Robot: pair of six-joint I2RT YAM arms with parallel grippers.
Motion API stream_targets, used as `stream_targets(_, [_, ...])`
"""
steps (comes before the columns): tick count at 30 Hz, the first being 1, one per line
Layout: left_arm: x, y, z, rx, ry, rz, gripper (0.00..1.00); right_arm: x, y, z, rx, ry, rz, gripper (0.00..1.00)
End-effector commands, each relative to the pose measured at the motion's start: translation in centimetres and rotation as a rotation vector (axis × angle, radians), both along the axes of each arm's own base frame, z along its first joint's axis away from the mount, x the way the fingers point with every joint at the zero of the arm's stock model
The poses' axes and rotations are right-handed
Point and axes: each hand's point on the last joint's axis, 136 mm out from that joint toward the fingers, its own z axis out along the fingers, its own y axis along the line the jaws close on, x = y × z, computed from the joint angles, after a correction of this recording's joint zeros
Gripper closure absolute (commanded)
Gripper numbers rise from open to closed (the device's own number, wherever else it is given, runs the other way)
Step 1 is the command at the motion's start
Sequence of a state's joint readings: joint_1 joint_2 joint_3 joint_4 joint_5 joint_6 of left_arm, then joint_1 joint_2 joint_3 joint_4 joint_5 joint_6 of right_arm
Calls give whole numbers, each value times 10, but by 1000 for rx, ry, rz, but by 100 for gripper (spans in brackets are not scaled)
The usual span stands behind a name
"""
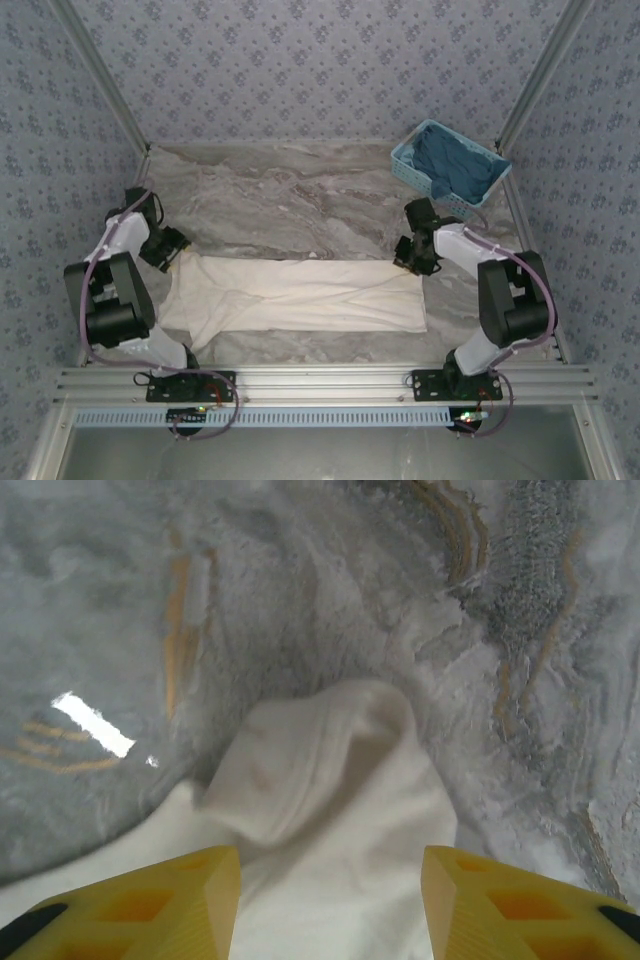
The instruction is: Fold and stack the t-shirts
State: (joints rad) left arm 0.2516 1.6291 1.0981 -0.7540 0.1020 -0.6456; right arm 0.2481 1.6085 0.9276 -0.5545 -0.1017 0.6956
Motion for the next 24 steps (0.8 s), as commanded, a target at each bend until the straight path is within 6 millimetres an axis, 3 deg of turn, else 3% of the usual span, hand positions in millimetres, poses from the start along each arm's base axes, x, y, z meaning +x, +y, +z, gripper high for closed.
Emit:
stream_targets(1, [23,-3,-3,-29,-50,-73,51,10,1,-6,17,13,-12,76])
stream_targets(5, [20,1,-22,-12,-2,-82,61,10,-6,-19,-8,57,-37,78])
stream_targets(9, [5,17,-36,69,103,-70,91,2,-21,-28,-79,129,-67,84])
stream_targets(14, [9,28,-41,119,139,-84,100,0,-35,-29,-128,157,-97,85])
stream_targets(20, [40,26,-43,70,117,-106,100,37,-32,-24,-112,128,-34,85])
stream_targets(24, [68,29,-32,67,80,-116,100,84,-29,-7,-111,73,56,85])
